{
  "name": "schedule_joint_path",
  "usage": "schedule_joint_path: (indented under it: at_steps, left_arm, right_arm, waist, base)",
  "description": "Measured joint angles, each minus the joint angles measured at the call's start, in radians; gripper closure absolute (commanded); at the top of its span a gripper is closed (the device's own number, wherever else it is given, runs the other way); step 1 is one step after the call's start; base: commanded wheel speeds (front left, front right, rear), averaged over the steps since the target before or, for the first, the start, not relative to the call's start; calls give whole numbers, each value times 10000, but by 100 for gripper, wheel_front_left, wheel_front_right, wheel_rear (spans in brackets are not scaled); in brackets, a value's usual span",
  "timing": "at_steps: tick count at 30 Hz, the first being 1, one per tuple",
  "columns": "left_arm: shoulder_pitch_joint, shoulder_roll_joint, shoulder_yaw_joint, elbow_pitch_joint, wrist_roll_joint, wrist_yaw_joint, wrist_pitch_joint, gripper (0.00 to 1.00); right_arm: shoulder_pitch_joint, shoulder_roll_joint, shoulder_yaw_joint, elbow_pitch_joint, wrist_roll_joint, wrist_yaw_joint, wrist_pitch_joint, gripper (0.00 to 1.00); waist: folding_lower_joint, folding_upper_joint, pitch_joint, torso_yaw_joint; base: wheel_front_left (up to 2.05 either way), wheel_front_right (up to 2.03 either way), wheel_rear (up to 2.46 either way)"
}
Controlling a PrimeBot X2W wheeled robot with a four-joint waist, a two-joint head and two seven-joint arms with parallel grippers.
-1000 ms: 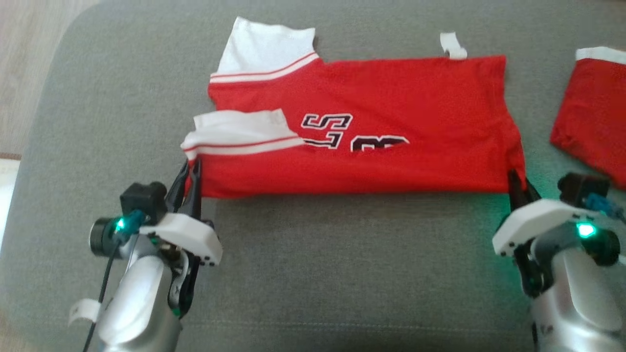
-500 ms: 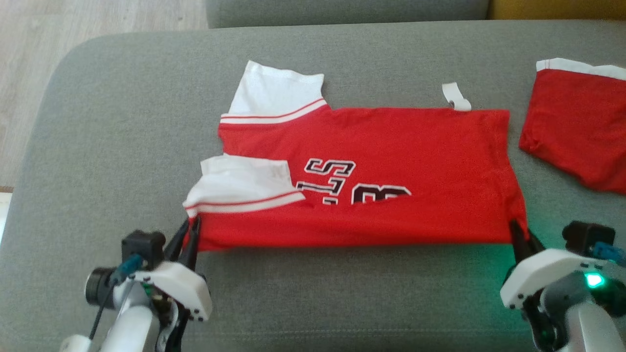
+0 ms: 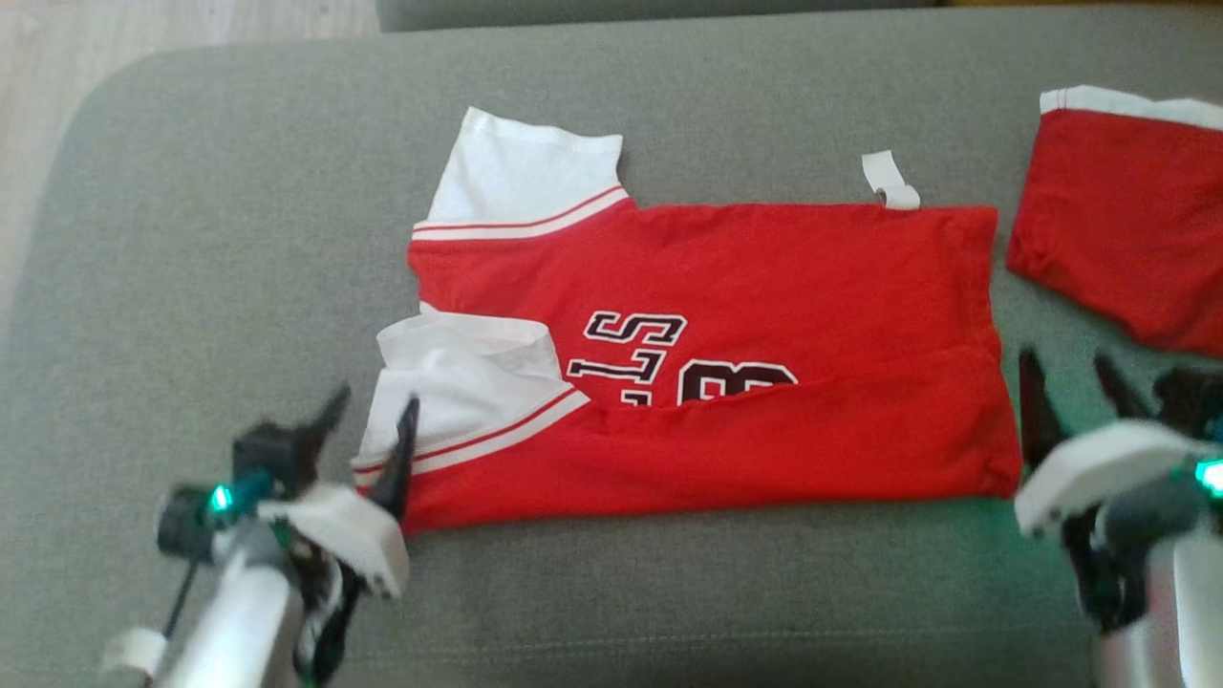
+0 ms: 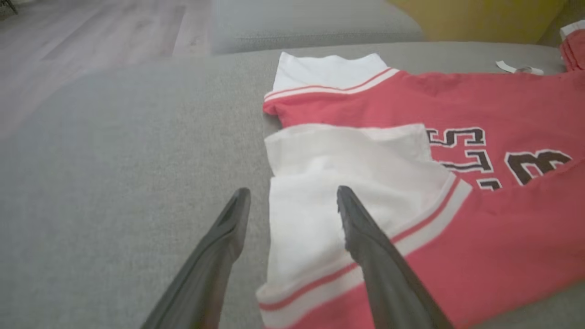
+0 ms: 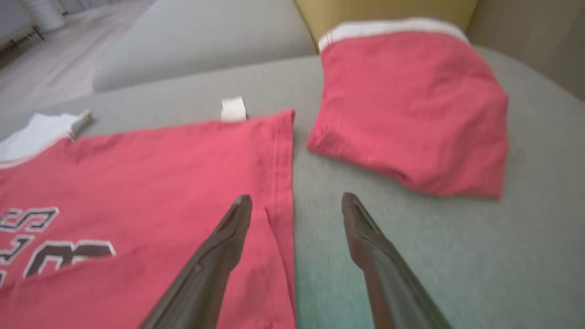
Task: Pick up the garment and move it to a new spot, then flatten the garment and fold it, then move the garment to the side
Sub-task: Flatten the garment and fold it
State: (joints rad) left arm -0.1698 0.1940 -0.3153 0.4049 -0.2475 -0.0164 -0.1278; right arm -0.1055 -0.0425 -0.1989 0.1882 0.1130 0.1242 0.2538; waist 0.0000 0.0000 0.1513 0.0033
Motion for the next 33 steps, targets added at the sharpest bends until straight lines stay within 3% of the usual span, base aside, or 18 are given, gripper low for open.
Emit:
schedule_joint_path:
  at_steps: [4, 7, 14, 22, 26, 33]
  left_arm:
    - [-1043, 232, 77, -324, 84, -15, -194, 0]
    - [-2206, 384, 35, -410, 105, -339, -8, 0]
    - [-5661, 965, -443, 819, -334, -1080, 1797, 0]
    - [-8807, 2615, -2621, 2382, -2351, -1154, 4395, 0]
    - [-9379, 3398, -3605, 2849, -2821, -1154, 4684, 0]
    - [-9918, 3616, -4566, 3394, -3626, -1154, 4395, 0]
  right_arm:
    - [-1032, -8, 238, -387, -207, 0, -263, 0]
    - [-1761, -10, 437, -491, -458, 0, -355, 0]
    - [-3566, -25, 1172, -506, -913, 0, -516, 0]
    - [-5348, -52, 1908, -504, -924, 0, -740, 0]
    - [-5527, -56, 2136, -497, -826, 0, -874, 0]
    - [-5612, -58, 2190, -493, -708, 0, -965, 0]
  waist:
    - [0, 0, 344, -151]
    - [0, 0, 697, -284]
    - [2, 0, 1798, -712]
    - [3, 0, 3117, -1575]
    - [3, 0, 3590, -2045]
    - [1, 0, 4027, -2571]
  base:
    - [0, 0, 0]
    - [0, 0, 0]
    - [0, 0, 0]
    - [0, 0, 0]
    - [0, 0, 0]
    - [0, 0, 0]
